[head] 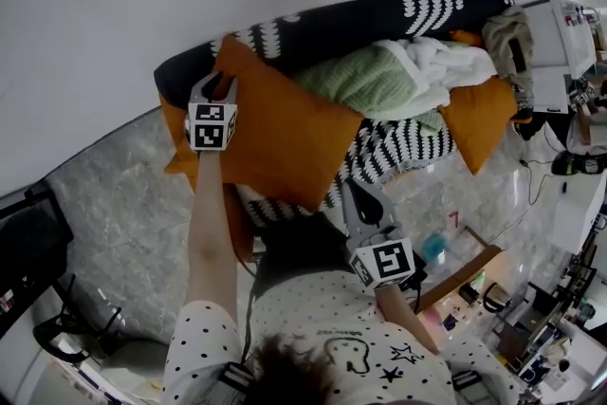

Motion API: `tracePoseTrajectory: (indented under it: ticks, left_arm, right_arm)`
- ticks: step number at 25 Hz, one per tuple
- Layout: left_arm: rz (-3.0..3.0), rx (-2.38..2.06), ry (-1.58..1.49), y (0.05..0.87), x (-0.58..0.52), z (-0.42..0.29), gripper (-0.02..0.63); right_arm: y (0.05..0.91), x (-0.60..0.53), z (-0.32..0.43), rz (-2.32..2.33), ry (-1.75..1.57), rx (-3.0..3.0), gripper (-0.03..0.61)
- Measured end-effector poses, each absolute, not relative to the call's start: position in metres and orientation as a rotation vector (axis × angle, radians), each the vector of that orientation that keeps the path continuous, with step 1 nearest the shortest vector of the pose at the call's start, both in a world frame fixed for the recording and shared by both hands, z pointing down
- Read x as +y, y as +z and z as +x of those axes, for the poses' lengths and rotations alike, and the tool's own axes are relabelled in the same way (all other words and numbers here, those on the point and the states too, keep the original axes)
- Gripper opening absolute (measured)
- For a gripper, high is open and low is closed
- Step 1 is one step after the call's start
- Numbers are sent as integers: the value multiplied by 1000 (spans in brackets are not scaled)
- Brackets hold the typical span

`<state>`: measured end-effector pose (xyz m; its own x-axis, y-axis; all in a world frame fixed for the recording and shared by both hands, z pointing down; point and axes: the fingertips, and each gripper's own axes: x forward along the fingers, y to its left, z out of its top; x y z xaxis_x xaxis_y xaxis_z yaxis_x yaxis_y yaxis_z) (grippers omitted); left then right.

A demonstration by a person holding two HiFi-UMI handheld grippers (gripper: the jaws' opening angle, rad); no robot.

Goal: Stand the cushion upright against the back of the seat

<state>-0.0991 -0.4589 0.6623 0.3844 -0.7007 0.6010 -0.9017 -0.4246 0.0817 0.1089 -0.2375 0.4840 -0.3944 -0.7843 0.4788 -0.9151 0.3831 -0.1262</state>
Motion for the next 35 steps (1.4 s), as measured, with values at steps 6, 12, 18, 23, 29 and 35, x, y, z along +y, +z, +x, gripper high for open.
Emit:
tracePoseTrajectory:
  ticks: [6,12,18,23,29,35]
  left_arm:
    - [2260,-1452,642,646,-456,-111,139]
    - [2275,-1495,619,630,-456,-117,135]
    - [2282,-1546,516,601,-450,-117,112]
    - [2304,-1572,447,579,-433,-114,3]
    - [2303,-1657,414,548,-420,-124,2]
    - [2280,-1748,363,518,-405,-133,2]
  right_arm:
    - [485,-234,107,1472,534,-2322,-3]
    - [484,-231,104,1455,520,-2345,-2]
    - [473,-230,101,1455,487,-2368,-3]
    - [468,-229,97,1432,468,-2396,-2]
    - [457,-233,88,1408,436,-2447,-3]
    - [446,-234,86,1397,414,-2483,-3]
